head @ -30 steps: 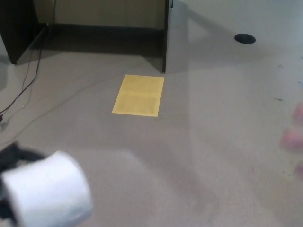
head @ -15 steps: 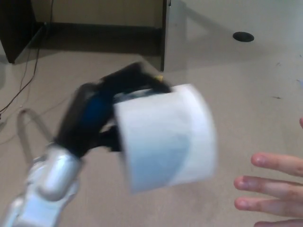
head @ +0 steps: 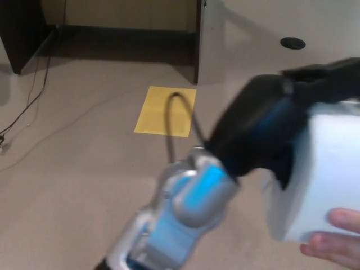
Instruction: A person is holding a toilet paper roll and the robot extends its left hand to grab the roll by inserting its thumb into the gap in the middle and brings its hand down by its side. Then it extends its arm again to hand the toilet paper roll back to the person.
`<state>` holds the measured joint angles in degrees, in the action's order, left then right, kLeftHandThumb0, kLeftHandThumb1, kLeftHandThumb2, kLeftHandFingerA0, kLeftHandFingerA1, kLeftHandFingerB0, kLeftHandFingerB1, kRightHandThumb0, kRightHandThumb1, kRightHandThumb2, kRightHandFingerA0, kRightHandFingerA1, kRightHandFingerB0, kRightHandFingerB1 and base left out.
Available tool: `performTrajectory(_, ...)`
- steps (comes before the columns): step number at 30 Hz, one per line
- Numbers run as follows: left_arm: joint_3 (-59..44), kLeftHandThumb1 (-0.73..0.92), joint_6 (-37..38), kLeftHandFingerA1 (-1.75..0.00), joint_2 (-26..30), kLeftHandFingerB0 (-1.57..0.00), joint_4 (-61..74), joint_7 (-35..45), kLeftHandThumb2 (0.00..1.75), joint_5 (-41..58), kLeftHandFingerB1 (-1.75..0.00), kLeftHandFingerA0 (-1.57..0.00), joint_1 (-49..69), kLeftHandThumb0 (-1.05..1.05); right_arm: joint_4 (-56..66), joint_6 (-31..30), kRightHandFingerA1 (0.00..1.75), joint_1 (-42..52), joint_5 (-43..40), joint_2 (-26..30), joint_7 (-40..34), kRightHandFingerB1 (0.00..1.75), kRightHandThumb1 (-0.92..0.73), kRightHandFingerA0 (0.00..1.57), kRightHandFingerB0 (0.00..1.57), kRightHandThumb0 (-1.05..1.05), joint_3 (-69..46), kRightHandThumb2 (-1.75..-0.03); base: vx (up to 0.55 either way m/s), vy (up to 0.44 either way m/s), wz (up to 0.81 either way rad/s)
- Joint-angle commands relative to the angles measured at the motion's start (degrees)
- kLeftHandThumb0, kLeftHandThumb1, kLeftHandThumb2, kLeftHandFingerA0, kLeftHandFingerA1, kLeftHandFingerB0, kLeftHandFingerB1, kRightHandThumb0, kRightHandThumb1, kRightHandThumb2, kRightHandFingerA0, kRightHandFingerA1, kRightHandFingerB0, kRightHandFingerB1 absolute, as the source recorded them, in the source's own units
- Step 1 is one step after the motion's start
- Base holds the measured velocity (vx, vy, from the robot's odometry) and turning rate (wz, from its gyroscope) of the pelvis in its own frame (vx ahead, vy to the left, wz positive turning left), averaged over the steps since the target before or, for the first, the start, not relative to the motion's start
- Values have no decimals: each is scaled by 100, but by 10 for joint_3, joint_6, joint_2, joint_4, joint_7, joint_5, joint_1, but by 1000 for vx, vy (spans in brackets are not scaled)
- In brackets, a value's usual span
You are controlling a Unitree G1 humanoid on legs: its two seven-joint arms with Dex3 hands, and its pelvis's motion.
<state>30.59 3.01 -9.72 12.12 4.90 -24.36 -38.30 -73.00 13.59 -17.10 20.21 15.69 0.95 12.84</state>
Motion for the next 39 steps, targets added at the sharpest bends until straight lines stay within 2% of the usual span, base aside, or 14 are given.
performTrajectory(1,55,72,-62,-164,-34,-73,4,10,59,-57,-135,-83,1,-7,-2,3,76,4,5,4,8,39,-69,61,45,-33,7,-60,0,0,0)
performTrajectory(7,72,72,-77,-150,0,-68,33,60,62,-51,-127,-73,24,-4,-4,2,66,6,11,4,8,38,-69,60,43,-36,17,-60,0,0,0)
performTrajectory(11,66,67,-92,-135,27,-77,60,98,61,-34,-51,-84,28,-10,-3,-1,77,8,2,1,9,53,-55,61,37,-40,14,-87,0,0,0)
performTrajectory(12,55,65,-87,-54,39,-53,63,109,59,-21,-39,-85,24,-18,-4,-2,72,0,3,-2,11,52,-56,58,37,-40,15,-87,0,0,0)
performTrajectory(14,44,55,-99,-43,53,-29,76,130,56,-8,-31,-54,24,-30,-3,3,72,-2,4,-2,11,40,-69,60,43,-35,16,-61,0,0,0)
performTrajectory(21,1,37,-137,-42,82,-6,117,171,68,20,-19,-15,24,-54,-7,-6,71,-8,6,1,15,39,-70,61,43,-37,17,-61,0,0,0)
performTrajectory(22,-14,36,-133,-41,86,-5,118,175,67,38,-17,-10,26,-53,-7,-8,74,-9,6,1,14,52,-56,59,37,-42,17,-88,0,0,0)
performTrajectory(24,-22,42,-140,-31,92,0,132,182,54,48,-19,-9,37,-59,-8,-4,66,3,9,2,9,38,-68,61,44,-37,21,-61,0,0,0)
performTrajectory(25,-37,33,-146,-29,100,0,137,192,75,57,-18,-1,33,-52,-9,-5,77,2,12,3,5,53,-54,62,38,-42,23,-87,0,0,0)
performTrajectory(27,-60,39,-165,-26,113,0,147,213,54,77,-18,-2,23,-61,-9,-7,74,-2,13,1,3,40,-69,62,44,-36,26,-60,0,0,0)
performTrajectory(34,-139,32,-149,-16,155,0,127,255,71,158,-14,0,1,-46,-9,-9,75,-9,8,1,4,40,-69,63,44,-36,23,-60,0,0,0)
performTrajectory(35,-158,31,-151,-17,159,0,124,263,69,180,-15,0,-2,-42,-8,-9,77,-8,6,1,5,53,-54,62,36,-40,21,-89,0,0,0)
performTrajectory(36,-165,30,-151,-18,165,0,125,267,69,187,-14,0,-2,-40,-7,-6,72,-4,6,1,6,40,-68,62,43,-35,21,-60,0,0,0)
performTrajectory(39,-193,30,-154,-19,184,0,122,278,69,205,-15,0,-12,-39,-7,-2,70,-6,6,2,8,41,-69,61,45,-35,21,-61,0,0,0)
